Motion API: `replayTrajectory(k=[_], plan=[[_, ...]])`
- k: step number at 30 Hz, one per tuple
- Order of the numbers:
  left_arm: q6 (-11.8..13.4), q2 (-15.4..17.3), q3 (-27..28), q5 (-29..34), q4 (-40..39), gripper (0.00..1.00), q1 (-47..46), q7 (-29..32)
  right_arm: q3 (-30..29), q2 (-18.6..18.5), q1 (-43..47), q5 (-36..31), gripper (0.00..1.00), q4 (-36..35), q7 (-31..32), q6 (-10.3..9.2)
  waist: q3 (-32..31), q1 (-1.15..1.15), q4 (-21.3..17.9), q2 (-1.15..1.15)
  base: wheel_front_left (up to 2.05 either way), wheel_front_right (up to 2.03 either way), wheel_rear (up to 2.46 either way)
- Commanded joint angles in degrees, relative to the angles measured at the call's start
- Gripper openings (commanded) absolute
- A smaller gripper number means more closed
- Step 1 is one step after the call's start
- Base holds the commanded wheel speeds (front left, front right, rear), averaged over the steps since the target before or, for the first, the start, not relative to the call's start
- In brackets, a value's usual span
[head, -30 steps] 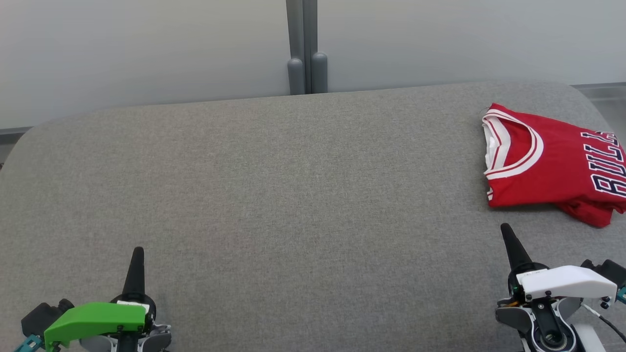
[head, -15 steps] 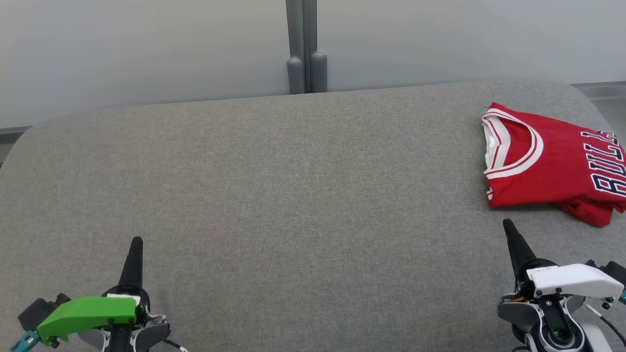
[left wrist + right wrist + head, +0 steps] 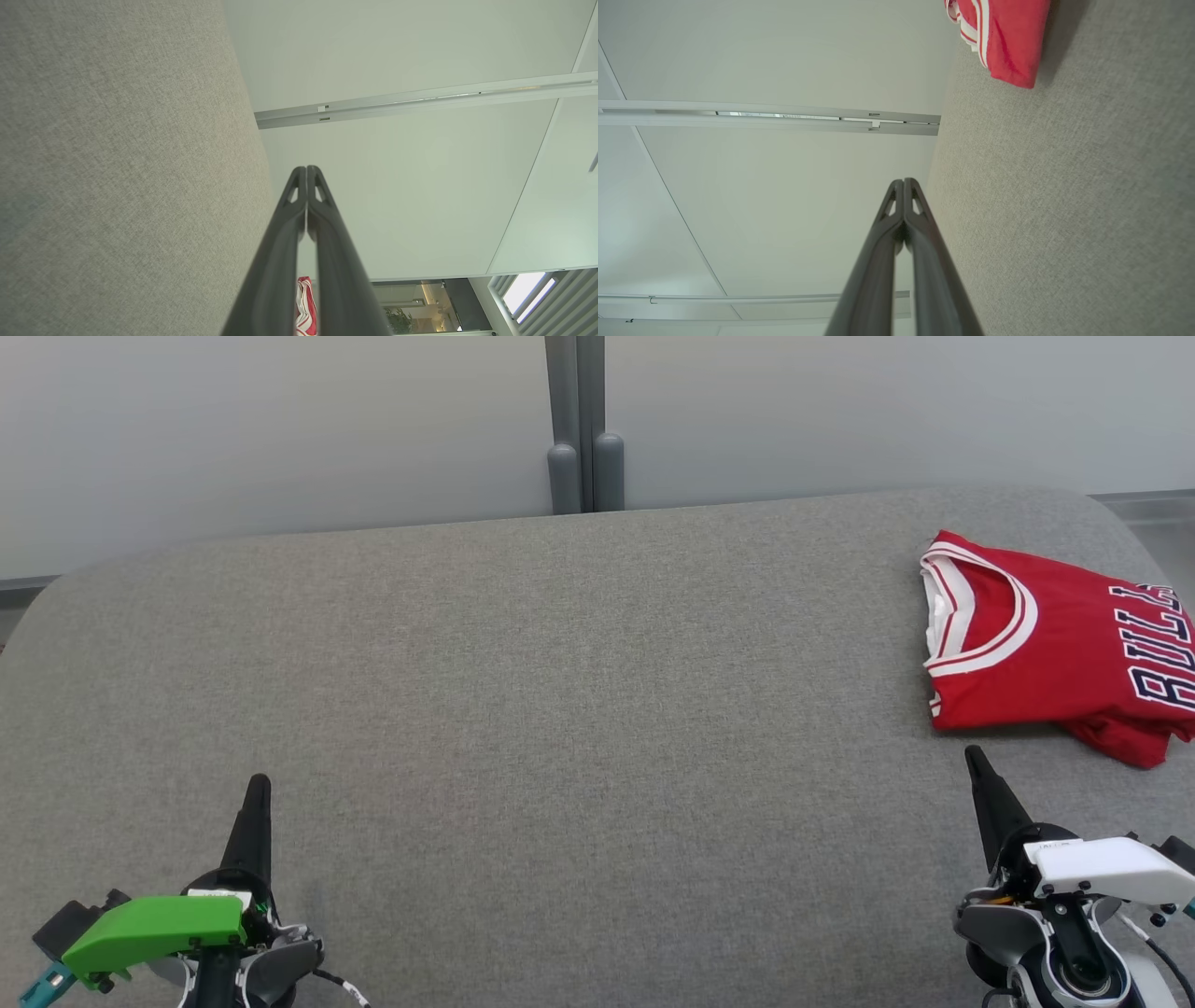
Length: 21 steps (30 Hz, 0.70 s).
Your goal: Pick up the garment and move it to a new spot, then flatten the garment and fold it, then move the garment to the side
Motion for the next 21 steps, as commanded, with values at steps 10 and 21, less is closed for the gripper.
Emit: replayTrajectory(k=[10,21], plan=[[-0.6,0.4,0.5,-4.8,-0.8,0.00,-1.3,1.3,-0.6,-0.3,0.4,4.8,0.00,-1.2,1.4,0.02,0.1,0.00,0.0,0.00,0.00,0.00,0.00],[-0.6,0.5,0.6,-6.1,-1.0,0.00,-1.4,1.7,-0.7,-0.3,0.5,6.4,0.00,-1.4,1.8,0.02,0.1,0.00,0.0,0.00,0.00,0.00,0.00]])
